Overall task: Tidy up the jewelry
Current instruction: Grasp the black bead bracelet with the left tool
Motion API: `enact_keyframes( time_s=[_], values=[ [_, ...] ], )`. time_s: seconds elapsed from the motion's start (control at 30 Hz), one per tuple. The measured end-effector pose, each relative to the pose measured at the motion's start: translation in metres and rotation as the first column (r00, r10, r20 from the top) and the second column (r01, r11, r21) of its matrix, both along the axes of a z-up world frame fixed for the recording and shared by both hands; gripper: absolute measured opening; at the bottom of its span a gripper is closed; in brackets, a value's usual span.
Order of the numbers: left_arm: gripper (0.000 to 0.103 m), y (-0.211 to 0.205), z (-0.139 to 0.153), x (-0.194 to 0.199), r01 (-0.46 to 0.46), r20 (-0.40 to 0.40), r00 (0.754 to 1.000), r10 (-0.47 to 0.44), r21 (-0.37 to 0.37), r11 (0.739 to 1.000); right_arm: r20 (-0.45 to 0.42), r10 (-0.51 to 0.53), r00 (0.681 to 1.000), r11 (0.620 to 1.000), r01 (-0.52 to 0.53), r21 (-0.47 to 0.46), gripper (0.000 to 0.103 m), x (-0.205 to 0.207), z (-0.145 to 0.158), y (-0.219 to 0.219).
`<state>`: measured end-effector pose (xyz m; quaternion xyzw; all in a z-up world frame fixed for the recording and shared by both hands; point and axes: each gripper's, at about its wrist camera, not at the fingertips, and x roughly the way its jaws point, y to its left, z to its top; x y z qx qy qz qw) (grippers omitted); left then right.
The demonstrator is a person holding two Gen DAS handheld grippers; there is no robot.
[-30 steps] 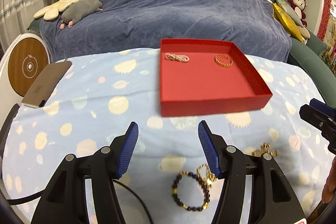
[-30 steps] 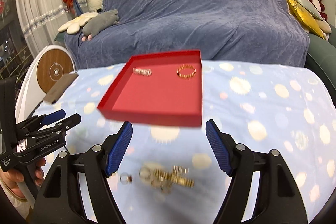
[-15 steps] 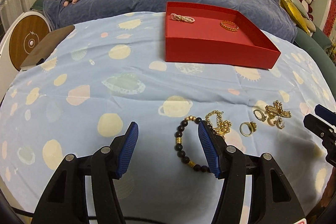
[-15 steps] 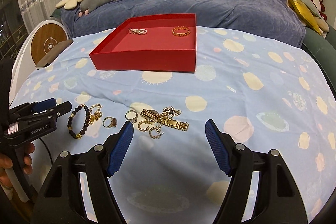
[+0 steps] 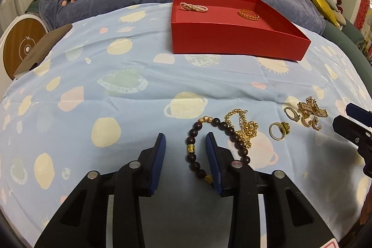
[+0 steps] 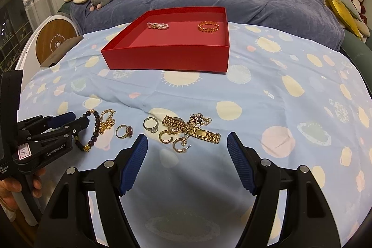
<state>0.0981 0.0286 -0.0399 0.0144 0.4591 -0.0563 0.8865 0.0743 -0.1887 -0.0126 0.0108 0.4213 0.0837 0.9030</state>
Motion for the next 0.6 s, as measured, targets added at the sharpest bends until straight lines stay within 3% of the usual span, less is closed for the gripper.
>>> enact_keyframes(
  time_s=[0.07, 0.3, 0.6],
  values=[
    [0.006, 0.000, 0.001, 0.000, 0.009, -0.003, 1.000, -0.009, -0.010, 1.000, -0.004, -0.003, 1.000, 1.000, 0.003, 0.003, 0.069, 0.001, -0.001, 0.000],
    [0.006, -0.001, 0.009, -0.001, 0.020, 0.010, 1.000, -0.020, -0.022, 1.000, -0.004, 0.008, 1.000, 1.000, -0.008, -0.002, 0.065, 0.006, -0.003, -0.001],
    [0.006, 0.000, 0.048, 0.000, 0.031, 0.095, 0.995, -0.022, -0.090, 0.995, -0.008, 0.069, 0.998, 0.997, -0.070, -0.014, 0.043, 0.023, -0.009, 0.009]
  ],
)
